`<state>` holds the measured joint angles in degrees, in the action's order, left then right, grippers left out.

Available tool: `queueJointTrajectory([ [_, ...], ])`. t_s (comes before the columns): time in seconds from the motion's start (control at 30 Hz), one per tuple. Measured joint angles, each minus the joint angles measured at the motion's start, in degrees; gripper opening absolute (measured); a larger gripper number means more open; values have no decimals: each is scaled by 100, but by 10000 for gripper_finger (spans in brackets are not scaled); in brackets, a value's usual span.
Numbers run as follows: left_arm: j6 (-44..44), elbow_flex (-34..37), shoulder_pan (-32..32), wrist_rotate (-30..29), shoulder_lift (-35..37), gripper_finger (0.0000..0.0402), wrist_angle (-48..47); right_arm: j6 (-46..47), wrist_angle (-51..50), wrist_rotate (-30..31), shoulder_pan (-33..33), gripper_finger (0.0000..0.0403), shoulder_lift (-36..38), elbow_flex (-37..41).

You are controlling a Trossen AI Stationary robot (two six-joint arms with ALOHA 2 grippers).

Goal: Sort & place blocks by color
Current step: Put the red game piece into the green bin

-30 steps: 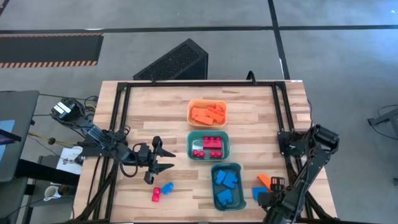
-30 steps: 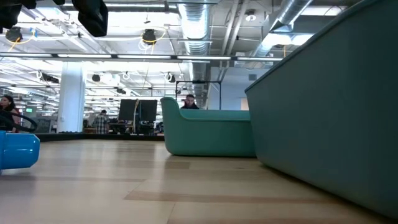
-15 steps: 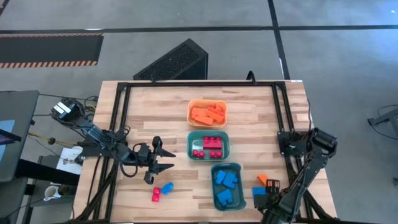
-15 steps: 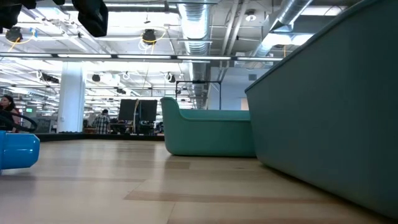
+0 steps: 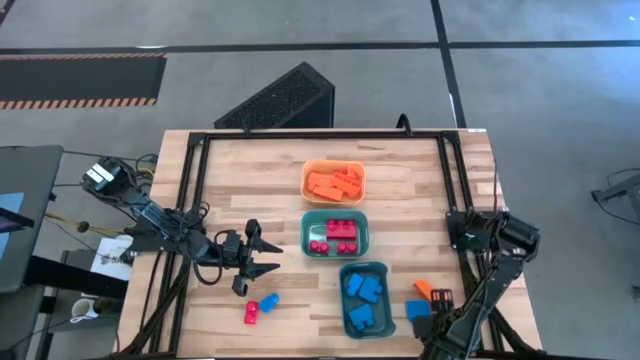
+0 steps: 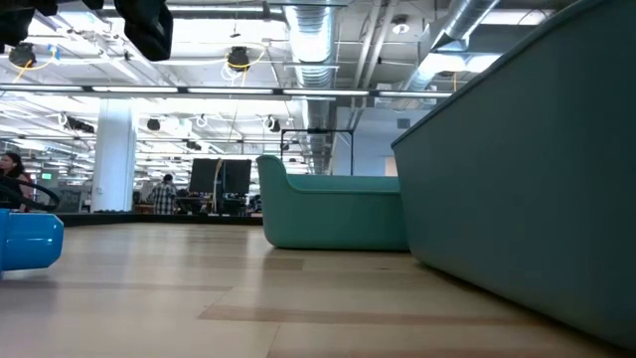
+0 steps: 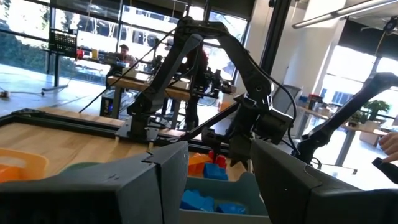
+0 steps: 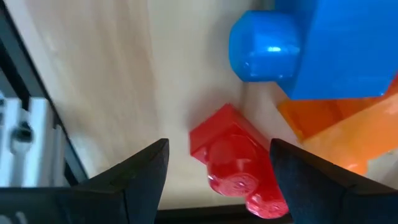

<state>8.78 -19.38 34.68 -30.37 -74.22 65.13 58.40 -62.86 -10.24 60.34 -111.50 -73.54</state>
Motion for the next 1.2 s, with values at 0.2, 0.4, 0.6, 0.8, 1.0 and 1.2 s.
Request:
queueJointTrajectory([
  [0.2,6,0,1,0,0,164,2,-286,-85,-20,-1,302,-2,0],
  [0.4,6,0,2,0,0,164,4,-718,-214,-296,-42,302,-7,0],
  [0.6,8,0,2,0,0,164,5,-1210,-216,-171,-31,301,-25,0],
  [0.8,8,0,0,-2,0,164,0,-1231,341,-39,2,301,-44,265],
  [1.0,35,0,2,0,0,164,-9,-1191,394,-125,37,297,-22,402],
  [1.2,50,0,1,0,0,164,-11,-1376,262,-157,41,233,-31,419],
])
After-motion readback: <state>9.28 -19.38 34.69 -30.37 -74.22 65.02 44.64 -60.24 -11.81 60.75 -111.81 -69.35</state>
